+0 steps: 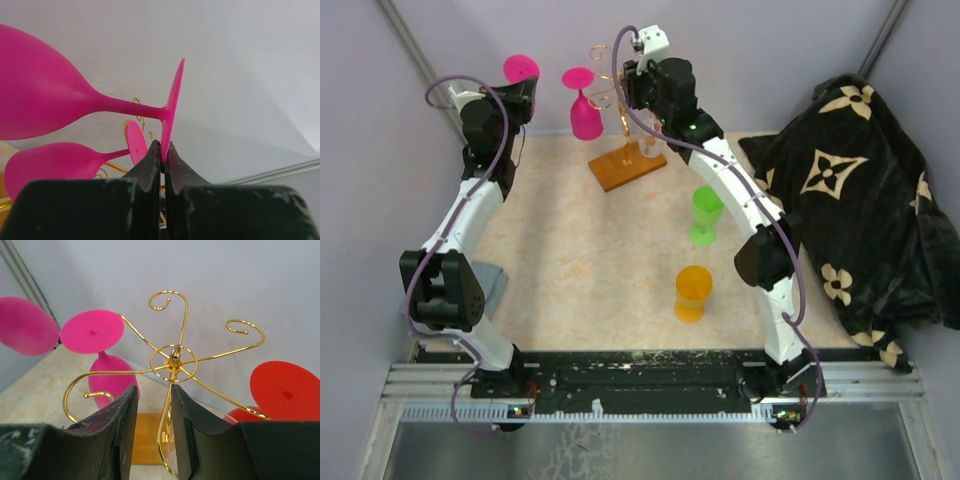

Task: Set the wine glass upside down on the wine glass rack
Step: Adjust the wine rack at the center of the board.

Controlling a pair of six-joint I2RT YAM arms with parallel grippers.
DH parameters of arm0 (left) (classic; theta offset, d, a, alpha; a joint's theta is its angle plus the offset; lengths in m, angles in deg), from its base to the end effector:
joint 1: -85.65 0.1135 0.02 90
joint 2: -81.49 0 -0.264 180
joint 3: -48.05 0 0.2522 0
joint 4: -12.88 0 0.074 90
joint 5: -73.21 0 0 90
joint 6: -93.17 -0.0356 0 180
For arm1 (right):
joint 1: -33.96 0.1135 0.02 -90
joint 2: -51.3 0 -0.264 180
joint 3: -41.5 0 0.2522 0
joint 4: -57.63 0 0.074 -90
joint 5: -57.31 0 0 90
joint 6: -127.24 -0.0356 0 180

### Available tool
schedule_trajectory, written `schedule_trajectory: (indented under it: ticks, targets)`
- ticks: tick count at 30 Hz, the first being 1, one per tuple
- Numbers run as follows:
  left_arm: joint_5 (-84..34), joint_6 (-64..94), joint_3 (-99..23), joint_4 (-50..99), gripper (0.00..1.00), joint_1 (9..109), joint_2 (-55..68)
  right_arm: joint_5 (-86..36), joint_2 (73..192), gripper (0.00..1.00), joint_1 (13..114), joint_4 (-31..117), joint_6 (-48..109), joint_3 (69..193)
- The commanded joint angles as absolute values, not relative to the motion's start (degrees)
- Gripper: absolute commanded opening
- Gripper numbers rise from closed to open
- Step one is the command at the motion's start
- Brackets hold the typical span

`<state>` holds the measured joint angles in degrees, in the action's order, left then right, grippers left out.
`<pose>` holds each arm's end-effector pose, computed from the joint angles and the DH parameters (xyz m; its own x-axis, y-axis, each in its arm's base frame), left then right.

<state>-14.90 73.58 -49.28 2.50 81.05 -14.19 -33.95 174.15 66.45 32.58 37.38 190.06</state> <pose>0.4042 -0.0313 0.4063 0.0244 -0.9466 -0.3214 0.2118 0.3191 -0.9237 0.4222 0.2679 0.4460 0.0110 0.0041 -0.9999 -0.5185 0.8551 -0.0022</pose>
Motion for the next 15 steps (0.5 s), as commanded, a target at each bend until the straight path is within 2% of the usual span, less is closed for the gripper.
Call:
schedule_trajectory:
  ticks: [1, 15]
  targets:
    - [-15.42, 71.85, -48.34, 1.30, 0.03, 81.56, -11.39, -36.28, 175.20, 0.34, 67.84, 39.28, 39.55, 193.90]
    - [-15.12, 71.37, -46.80, 1.24, 0.02, 81.66, -10.82, -38.70, 179.80, 0.33, 68.74, 42.54, 41.70, 197.35]
